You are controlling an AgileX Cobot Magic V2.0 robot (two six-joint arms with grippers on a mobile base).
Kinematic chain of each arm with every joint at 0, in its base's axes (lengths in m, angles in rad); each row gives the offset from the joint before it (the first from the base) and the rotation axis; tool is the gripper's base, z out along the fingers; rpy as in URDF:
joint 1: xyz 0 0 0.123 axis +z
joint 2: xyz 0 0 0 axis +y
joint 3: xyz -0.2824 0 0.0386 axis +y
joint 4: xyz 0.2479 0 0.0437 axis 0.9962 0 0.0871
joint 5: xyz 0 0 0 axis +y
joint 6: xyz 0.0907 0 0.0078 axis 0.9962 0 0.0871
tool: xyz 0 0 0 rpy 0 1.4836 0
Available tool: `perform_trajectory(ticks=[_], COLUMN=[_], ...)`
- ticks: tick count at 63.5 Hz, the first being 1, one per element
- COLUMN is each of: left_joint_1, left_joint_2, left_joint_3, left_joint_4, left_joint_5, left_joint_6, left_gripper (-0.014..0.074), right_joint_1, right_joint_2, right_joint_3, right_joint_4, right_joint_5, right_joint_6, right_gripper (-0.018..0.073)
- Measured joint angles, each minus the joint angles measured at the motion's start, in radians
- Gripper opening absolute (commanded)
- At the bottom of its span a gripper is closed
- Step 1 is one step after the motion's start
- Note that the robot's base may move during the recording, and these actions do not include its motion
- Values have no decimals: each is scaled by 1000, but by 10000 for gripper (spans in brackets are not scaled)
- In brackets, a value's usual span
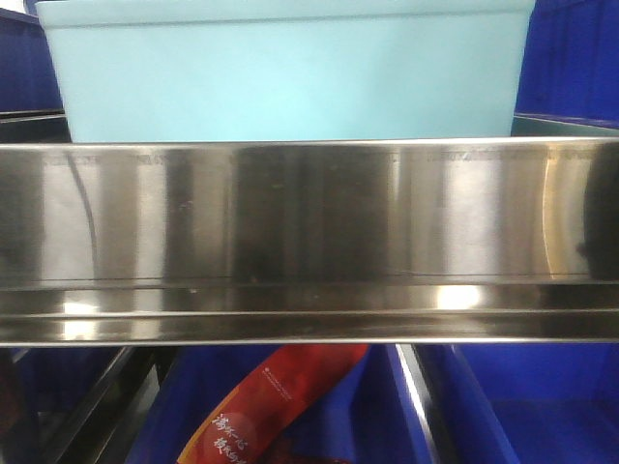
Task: Fetch blue bin and place on conveyor start
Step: 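Close both grippers on opposite rims of the light-teal bin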
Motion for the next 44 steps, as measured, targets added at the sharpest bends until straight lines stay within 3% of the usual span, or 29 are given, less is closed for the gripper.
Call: perform_trajectory(ticks=[14,18,24,28,32,44], left_joint_1=[0,0,0,0,7,57], left_joint_2=[112,136,155,161,167,187], left_joint_3=[-106,-121,-130,-132,-134,-134], left_joint_4=[11,12,12,11,-6,-110], left_joint_5=[72,83,98,105,111,121], left_joint_6=[-13,-13,-15,-15,-15,13], left_gripper=[-75,0,190,272,301,268], right_joint_1=[0,0,0,0,0,0], right_joint_2=[158,195,224,236,243,279], right_joint_3=[-193,-236,-285,-303,-309,-312], right_joint_4=[-12,-15,-15,-15,-17,-17], right_joint_5=[101,113,130,150,167,202], right_joint_6=[8,8,8,8,8,8], right_gripper=[-114,3,227,279,275,244])
